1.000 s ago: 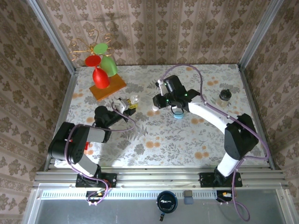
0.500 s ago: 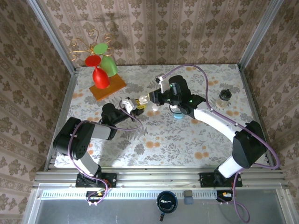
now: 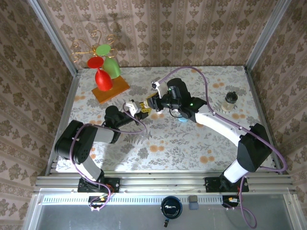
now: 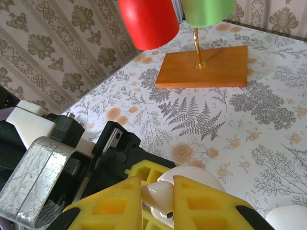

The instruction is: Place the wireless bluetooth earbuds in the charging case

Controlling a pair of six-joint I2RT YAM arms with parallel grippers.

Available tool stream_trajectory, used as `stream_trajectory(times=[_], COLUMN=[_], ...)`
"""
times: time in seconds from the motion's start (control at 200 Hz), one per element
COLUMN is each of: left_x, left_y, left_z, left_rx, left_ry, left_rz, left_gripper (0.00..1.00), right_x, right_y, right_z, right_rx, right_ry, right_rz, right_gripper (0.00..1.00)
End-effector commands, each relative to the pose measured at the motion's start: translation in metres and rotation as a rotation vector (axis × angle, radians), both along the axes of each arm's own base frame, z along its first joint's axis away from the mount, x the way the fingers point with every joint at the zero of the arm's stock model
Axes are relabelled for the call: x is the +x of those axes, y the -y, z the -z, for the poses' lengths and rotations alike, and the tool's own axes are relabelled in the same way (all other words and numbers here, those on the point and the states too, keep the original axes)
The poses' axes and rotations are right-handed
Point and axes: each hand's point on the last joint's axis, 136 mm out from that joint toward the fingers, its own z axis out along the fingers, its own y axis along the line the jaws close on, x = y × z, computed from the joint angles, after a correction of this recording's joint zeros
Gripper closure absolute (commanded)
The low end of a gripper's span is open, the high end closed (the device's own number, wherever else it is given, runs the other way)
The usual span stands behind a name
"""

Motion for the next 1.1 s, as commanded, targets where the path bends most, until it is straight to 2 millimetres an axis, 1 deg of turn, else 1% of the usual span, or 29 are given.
stream_trajectory(times=[0.0, 0.34, 0.59, 0.64, 0.71, 0.78, 0.915, 1.045, 1.095], left_x=[-0.002, 0.000, 0.000, 0.000, -0.001, -0.001, 0.000, -0.001, -0.003], left_y=[0.003, 0.000, 0.000, 0.000, 0.000, 0.000, 0.001, 0.002, 0.004], left_z=[-0.017, -0.020, -0.018, -0.019, -0.018, -0.018, -0.014, -0.009, -0.007], left_rx=[-0.028, -0.036, -0.034, -0.036, -0.035, -0.034, -0.028, -0.013, 0.001], left_ry=[0.041, 0.040, 0.038, 0.037, 0.035, 0.034, 0.028, 0.040, 0.065], left_rz=[0.019, 0.000, -0.005, -0.003, 0.001, 0.002, 0.005, 0.016, 0.023], left_gripper=[0.95, 0.95, 0.95, 0.95, 0.95, 0.95, 0.95, 0.95, 0.95], right_x=[0.000, 0.004, 0.005, 0.005, 0.004, 0.004, 0.004, 0.005, 0.008], right_y=[-0.006, -0.007, -0.005, -0.006, -0.008, -0.009, -0.003, 0.006, 0.011], right_z=[0.002, 0.027, 0.031, 0.034, 0.038, 0.033, 0.010, -0.010, -0.012], right_rx=[-0.032, -0.082, -0.110, -0.118, -0.125, -0.108, -0.074, -0.040, -0.040], right_ry=[0.006, -0.034, -0.031, -0.036, -0.045, -0.046, -0.032, -0.005, -0.014], right_rz=[-0.027, -0.026, -0.016, -0.023, -0.028, -0.021, 0.025, 0.078, 0.108], right_gripper=[0.80, 0.80, 0.80, 0.79, 0.73, 0.68, 0.57, 0.54, 0.53])
